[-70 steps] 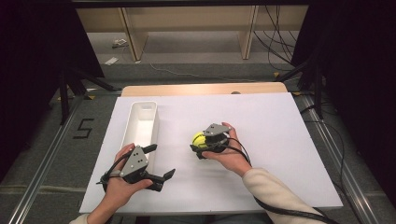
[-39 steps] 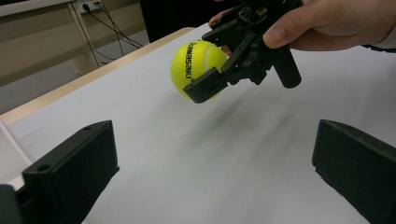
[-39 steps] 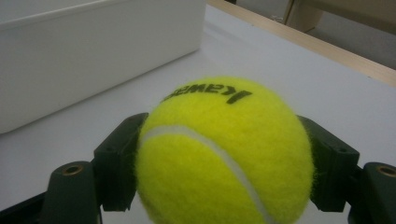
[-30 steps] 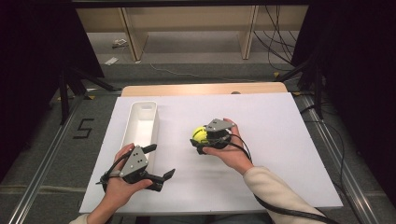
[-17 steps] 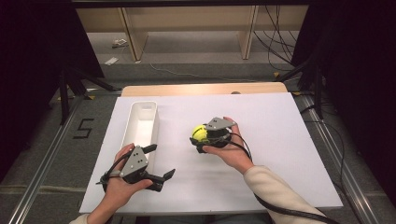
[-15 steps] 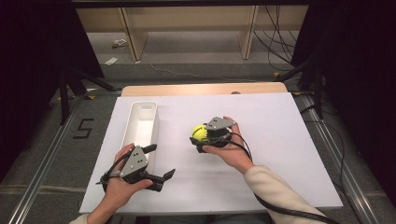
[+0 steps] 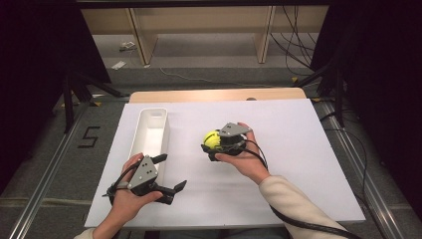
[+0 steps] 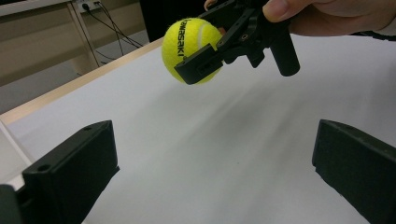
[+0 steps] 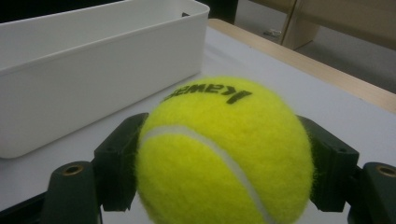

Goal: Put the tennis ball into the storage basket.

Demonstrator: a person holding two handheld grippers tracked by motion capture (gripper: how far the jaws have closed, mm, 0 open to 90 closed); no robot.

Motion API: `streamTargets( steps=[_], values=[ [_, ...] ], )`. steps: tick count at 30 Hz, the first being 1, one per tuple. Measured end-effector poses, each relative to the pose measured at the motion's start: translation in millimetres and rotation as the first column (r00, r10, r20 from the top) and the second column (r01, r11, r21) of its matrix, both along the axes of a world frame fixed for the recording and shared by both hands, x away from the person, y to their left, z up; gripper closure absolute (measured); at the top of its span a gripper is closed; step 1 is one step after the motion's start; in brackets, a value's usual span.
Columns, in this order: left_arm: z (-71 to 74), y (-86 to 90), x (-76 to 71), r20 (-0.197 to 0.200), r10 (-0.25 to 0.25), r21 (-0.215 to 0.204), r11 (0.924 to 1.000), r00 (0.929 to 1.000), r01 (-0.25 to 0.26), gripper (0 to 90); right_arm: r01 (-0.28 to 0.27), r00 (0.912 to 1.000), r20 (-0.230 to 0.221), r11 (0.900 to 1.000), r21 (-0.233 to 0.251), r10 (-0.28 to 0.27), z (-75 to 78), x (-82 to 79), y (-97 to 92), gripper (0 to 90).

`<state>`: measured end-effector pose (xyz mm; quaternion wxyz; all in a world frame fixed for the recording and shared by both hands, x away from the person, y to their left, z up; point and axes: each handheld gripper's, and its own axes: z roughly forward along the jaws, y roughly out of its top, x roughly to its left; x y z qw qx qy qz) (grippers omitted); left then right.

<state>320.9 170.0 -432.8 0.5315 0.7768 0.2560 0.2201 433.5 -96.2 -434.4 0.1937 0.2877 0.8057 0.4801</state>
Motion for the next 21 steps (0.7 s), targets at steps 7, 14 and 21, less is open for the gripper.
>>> streamTargets(
  steps=[7, 14, 21],
  values=[
    [-0.1, -0.3, -0.2, -0.004, 0.0, -0.002, 1.0, 1.0, 0.0, 0.0, -0.003, 1.0, 0.004, 1.0, 0.004, 0.003, 2.0, 0.3, 2.8, 26.4],
    [0.1, -0.2, -0.1, -0.001, -0.002, 0.001, 1.0, 1.0, 0.002, 0.0, -0.002, 1.0, 0.008, 0.9999, 0.011, 0.002, 3.4, 1.0, 5.2, 26.4],
    [0.1, -0.1, -0.1, 0.0, -0.001, 0.0, 1.0, 1.0, 0.001, 0.0, -0.003, 0.9999, 0.01, 0.9999, 0.017, 0.003, 5.6, 1.9, 7.0, 26.4]
  ],
)
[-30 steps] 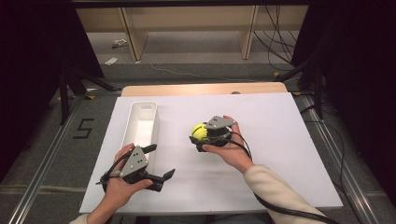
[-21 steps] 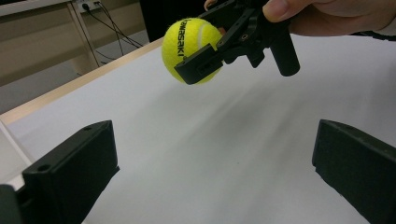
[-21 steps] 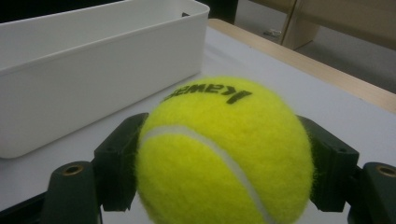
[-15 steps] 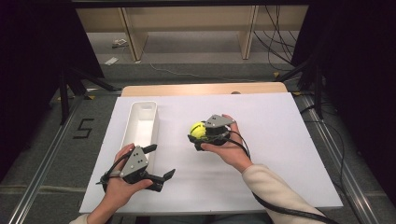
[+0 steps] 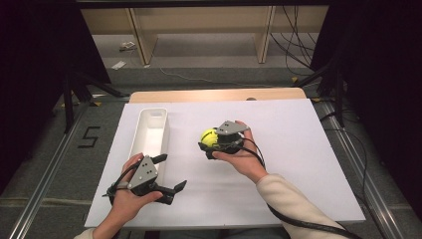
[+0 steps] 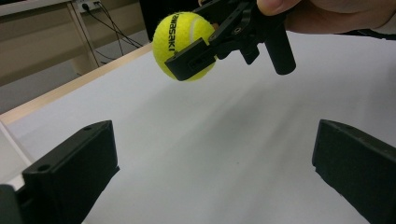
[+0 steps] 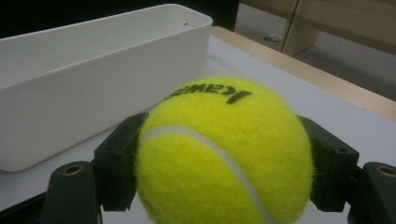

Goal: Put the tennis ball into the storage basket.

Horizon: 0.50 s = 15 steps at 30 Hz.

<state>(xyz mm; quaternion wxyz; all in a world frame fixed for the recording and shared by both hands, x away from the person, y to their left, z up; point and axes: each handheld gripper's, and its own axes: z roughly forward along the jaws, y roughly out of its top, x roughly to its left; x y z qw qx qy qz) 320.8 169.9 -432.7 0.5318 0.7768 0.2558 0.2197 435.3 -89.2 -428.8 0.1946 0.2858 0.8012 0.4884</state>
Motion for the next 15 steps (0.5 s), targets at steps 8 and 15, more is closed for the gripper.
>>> streamTargets(
  steps=[8, 15],
  values=[
    [-0.1, 0.1, 0.1, 0.0, 0.0, 0.0, 1.0, 1.0, 0.0, 0.0, -0.003, 1.0, 0.004, 1.0, 0.009, 0.003, 3.2, 0.4, 2.3, 26.4],
    [-0.2, 0.0, 0.1, -0.001, -0.001, 0.0, 1.0, 1.0, 0.001, 0.0, -0.004, 1.0, 0.009, 0.9999, 0.014, 0.004, 5.6, 1.4, 3.8, 26.4]
  ],
)
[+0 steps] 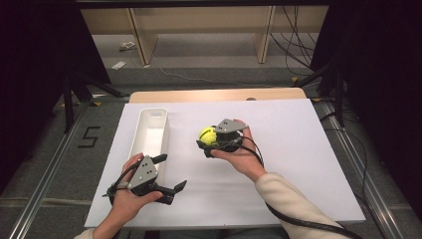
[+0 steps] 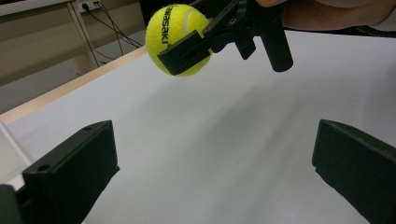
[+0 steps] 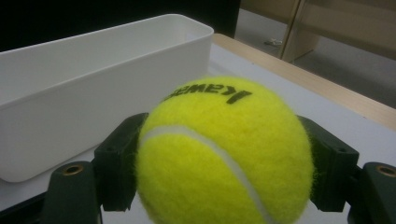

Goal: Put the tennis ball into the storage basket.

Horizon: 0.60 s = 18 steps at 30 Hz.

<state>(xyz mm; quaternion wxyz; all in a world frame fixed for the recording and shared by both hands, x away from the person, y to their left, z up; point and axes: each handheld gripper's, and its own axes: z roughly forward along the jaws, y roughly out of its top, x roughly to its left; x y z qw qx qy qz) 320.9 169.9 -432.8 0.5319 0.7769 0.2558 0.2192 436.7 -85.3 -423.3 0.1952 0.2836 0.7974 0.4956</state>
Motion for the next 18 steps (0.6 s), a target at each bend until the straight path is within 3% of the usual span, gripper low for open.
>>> streamTargets(
  steps=[18],
  values=[
    [-0.1, 0.1, 0.1, 0.0, 0.0, -0.002, 1.0, 1.0, 0.0, 0.0, 0.001, 1.0, 0.008, 0.9998, 0.02, -0.001, 6.3, 2.3, 4.5, 26.5]
  ],
)
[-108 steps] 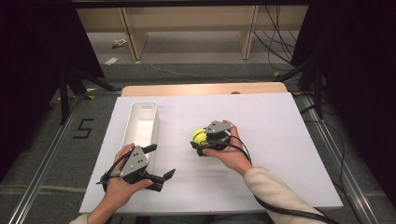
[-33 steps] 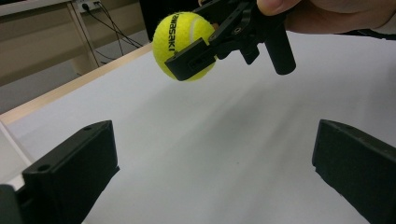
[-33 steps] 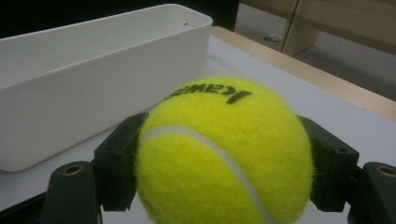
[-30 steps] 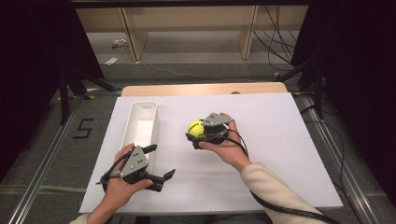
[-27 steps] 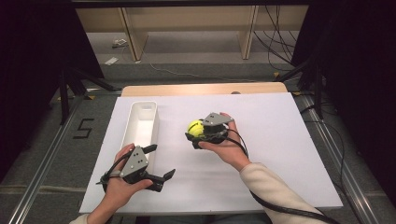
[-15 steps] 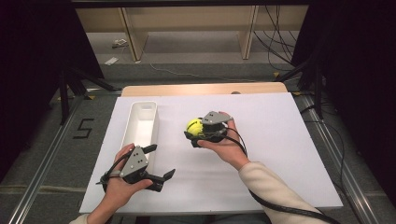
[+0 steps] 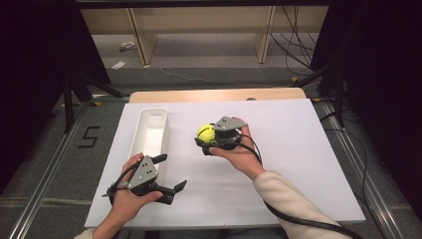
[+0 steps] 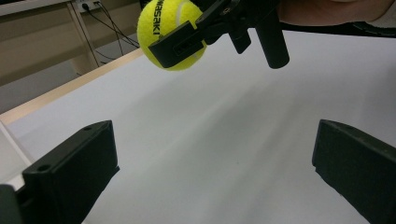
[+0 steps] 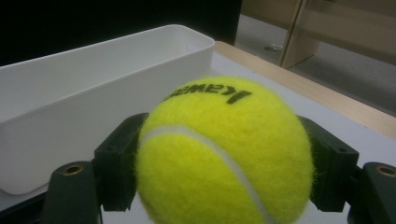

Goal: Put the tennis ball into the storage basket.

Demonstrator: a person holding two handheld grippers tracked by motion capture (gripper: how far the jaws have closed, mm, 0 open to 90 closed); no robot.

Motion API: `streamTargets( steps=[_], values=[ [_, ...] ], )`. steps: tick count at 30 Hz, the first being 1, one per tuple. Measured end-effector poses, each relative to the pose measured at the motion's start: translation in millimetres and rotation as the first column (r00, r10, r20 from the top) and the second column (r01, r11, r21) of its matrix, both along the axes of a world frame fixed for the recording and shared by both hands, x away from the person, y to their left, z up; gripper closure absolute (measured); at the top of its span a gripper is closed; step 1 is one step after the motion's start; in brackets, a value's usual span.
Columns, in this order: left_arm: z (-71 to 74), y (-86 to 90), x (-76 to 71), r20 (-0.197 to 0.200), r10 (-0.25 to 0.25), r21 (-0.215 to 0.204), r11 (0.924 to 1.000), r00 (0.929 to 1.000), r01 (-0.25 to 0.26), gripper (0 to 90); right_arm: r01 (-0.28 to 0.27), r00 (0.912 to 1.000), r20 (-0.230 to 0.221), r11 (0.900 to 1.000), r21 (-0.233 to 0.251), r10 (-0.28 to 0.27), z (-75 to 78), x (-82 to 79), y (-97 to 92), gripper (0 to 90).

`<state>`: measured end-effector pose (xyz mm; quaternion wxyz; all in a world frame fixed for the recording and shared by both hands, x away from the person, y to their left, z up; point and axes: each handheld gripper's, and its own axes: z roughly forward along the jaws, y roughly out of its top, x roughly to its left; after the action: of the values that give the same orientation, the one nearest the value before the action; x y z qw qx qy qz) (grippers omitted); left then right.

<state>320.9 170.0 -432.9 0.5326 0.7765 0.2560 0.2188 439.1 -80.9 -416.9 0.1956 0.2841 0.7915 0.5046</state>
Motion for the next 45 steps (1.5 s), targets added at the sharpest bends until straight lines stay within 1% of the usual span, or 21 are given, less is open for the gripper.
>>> streamTargets(
  steps=[18, 42, 45],
  values=[
    [0.0, 0.2, 0.0, -0.001, 0.002, -0.002, 1.0, 1.0, -0.002, 0.0, -0.004, 1.0, 0.007, 0.9999, 0.012, 0.004, 4.6, 1.9, 3.6, 26.4],
    [-0.2, -0.2, -0.1, -0.005, 0.001, -0.005, 1.0, 1.0, -0.001, 0.0, -0.013, 0.9997, 0.019, 0.9998, 0.017, 0.013, 8.9, 1.0, 9.2, 26.5],
    [-0.3, -0.1, 0.3, -0.003, 0.001, -0.001, 1.0, 1.0, -0.001, 0.0, -0.014, 0.9998, 0.015, 0.9997, 0.019, 0.013, 9.6, 1.1, 10.5, 26.5]
  ],
)
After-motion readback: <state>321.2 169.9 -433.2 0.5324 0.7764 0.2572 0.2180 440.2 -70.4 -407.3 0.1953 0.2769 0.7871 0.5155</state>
